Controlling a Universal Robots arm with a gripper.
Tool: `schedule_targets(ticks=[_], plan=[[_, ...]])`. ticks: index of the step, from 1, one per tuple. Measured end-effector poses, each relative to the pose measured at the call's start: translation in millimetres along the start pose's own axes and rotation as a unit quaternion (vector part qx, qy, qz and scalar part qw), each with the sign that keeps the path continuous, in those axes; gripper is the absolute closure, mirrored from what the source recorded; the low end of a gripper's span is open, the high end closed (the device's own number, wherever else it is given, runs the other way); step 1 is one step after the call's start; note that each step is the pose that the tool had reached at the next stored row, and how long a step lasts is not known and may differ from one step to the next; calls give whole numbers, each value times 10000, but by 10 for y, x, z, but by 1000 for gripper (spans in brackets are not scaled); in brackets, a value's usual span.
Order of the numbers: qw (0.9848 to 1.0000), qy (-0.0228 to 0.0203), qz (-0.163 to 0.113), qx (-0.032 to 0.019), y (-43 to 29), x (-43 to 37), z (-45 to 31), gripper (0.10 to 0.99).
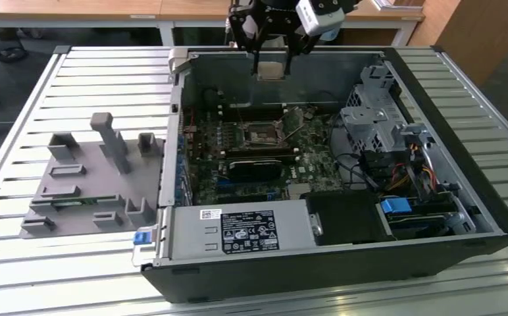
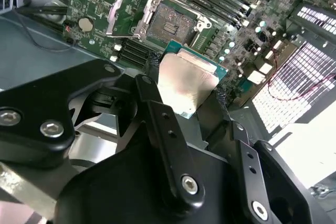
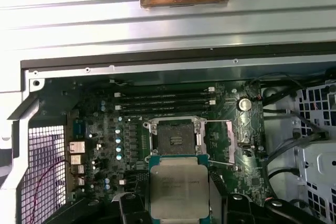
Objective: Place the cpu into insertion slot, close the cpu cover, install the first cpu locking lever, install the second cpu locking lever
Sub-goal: 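Place the cpu into insertion slot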
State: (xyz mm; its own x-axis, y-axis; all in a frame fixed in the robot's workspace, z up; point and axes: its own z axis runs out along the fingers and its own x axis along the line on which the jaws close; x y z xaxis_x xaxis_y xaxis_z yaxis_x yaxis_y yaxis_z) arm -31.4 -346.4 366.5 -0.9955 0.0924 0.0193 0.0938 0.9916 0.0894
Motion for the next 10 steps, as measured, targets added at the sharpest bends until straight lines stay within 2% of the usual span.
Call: schedule_targets(ticks=[5,10], plan=[[9994,-31,345,-6,0,0,2,549],[9975,-64,701,-9,1,0,3,549]])
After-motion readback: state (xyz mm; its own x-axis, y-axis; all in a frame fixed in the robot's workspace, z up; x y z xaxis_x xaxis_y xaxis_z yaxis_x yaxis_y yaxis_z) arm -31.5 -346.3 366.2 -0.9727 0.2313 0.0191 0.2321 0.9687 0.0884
